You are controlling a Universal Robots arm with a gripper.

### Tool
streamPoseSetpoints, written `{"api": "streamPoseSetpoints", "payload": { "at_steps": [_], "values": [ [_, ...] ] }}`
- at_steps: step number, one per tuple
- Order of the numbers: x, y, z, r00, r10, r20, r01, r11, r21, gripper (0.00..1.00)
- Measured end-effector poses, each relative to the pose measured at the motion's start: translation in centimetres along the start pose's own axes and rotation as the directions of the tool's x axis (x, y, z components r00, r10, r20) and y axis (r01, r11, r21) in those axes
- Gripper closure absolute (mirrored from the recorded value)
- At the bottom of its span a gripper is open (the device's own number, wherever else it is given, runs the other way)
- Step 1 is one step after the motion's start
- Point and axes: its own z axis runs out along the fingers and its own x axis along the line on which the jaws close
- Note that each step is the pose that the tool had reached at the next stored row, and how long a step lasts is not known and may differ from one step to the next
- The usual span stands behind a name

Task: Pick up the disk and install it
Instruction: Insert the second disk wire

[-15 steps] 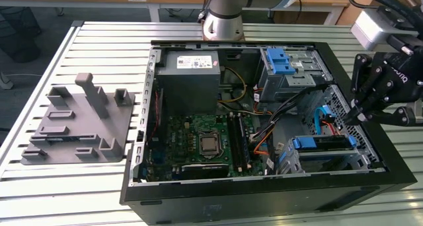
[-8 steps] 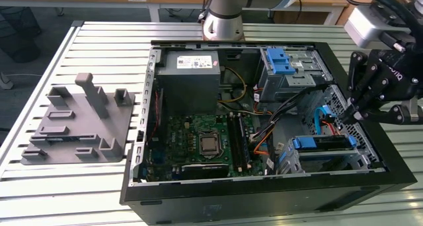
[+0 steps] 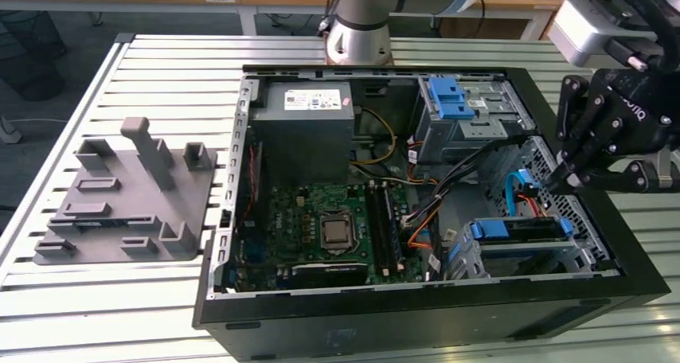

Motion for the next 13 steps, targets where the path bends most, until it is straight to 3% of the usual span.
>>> {"api": "streamPoseSetpoints", "payload": {
  "at_steps": [7, 13],
  "values": [
    [-0.19, 1.39, 0.02, 1.0, 0.0, 0.0003, 0.0, 1.0, 0.0099, 0.89],
    [-0.78, 1.48, 0.16, 1.0, 0.0, 0.0005, 0.0, 0.9999, 0.011, 0.89]
  ]
}}
